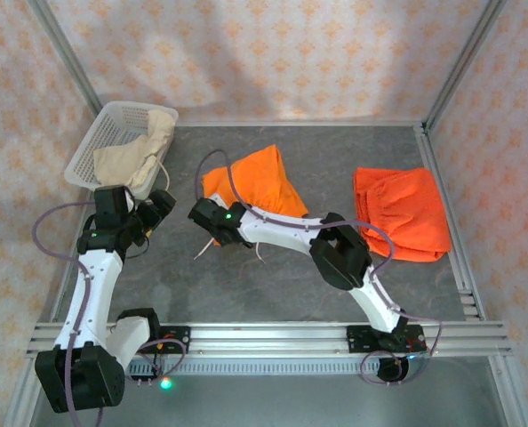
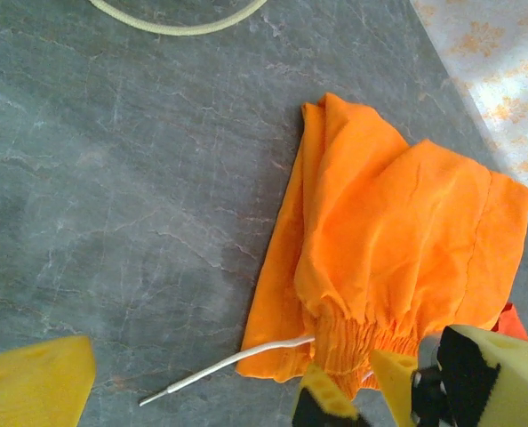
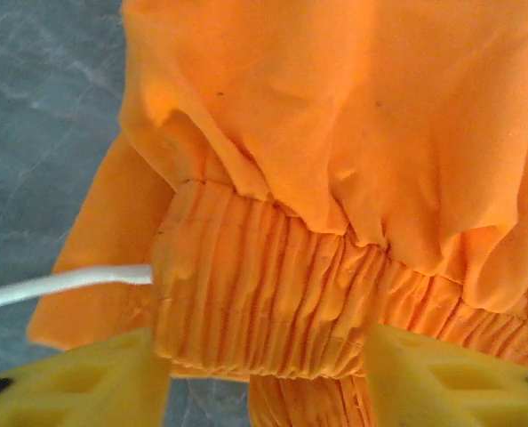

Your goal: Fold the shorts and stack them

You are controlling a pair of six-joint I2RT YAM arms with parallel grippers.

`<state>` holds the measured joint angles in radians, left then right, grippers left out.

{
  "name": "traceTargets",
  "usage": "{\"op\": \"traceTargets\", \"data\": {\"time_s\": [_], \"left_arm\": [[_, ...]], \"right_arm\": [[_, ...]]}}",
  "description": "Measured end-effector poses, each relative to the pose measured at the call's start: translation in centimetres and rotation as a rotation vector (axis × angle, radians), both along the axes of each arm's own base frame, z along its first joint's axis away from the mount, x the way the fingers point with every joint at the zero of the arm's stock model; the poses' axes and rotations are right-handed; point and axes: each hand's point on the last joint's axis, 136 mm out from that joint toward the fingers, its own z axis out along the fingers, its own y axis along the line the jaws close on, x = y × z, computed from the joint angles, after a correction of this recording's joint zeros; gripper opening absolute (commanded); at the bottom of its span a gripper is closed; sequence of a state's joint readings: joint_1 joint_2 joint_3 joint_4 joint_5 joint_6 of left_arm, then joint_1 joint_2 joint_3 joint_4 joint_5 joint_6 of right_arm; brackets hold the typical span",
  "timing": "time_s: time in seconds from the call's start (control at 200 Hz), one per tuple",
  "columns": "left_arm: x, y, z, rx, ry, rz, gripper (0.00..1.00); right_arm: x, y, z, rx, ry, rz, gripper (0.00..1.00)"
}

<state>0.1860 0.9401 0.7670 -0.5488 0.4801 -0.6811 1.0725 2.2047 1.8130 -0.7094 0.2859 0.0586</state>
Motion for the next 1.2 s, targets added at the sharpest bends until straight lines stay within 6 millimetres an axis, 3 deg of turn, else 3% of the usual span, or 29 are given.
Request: {"op": "traceTargets", "data": {"time_s": [0.1, 0.205, 0.32, 0.425, 0.52, 0.671, 0.776, 0.881, 1.021, 1.121, 1.201], "left_arm": [[-0.1, -0.2, -0.2, -0.006, 0.001, -0.005, 1.00], [-0.2, -0.2, -0.2, -0.008, -0.003, -0.007, 1.00], [-0.2, -0.3, 0.0, -0.011, -0.016, -0.008, 1.00], [-0.1, -0.7, 0.5, -0.023, -0.039, -0.025, 1.00], [-0.1, -1.1, 0.9, -0.039, -0.056, -0.043, 1.00], [-0.3, -1.6, 1.9, -0.050, -0.094, -0.065, 0.98], [-0.4, -2.3, 2.9, -0.051, -0.124, -0.084, 0.93], [-0.7, -4.6, 3.1, -0.062, -0.128, -0.149, 0.86], [-1.0, -8.5, 2.9, -0.052, -0.120, -0.272, 0.84], [-0.7, -10.6, 1.7, -0.033, -0.090, -0.336, 0.82], [0.0, -11.9, 0.3, -0.023, -0.051, -0.372, 0.81]], "right_arm": [[0.4, 0.0, 0.0, -0.013, -0.015, -0.021, 0.27], [0.8, -0.2, 0.5, -0.010, -0.022, -0.046, 0.00], [1.5, -0.9, 0.9, 0.005, -0.016, -0.084, 0.00], [2.6, -3.0, 2.6, 0.034, -0.017, -0.129, 0.00], [3.5, -6.5, 7.0, 0.100, -0.049, -0.179, 0.00], [3.9, -13.7, 17.0, 0.273, -0.173, -0.257, 0.00], [3.2, -18.9, 20.2, 0.342, -0.235, -0.316, 0.00], [2.8, -23.5, 19.1, 0.340, -0.229, -0.392, 0.00], [2.7, -28.3, 14.2, 0.314, -0.142, -0.503, 0.00], [2.3, -29.7, 11.6, 0.318, -0.081, -0.545, 0.00], [2.1, -29.5, 11.1, 0.338, -0.055, -0.541, 0.00]]}}
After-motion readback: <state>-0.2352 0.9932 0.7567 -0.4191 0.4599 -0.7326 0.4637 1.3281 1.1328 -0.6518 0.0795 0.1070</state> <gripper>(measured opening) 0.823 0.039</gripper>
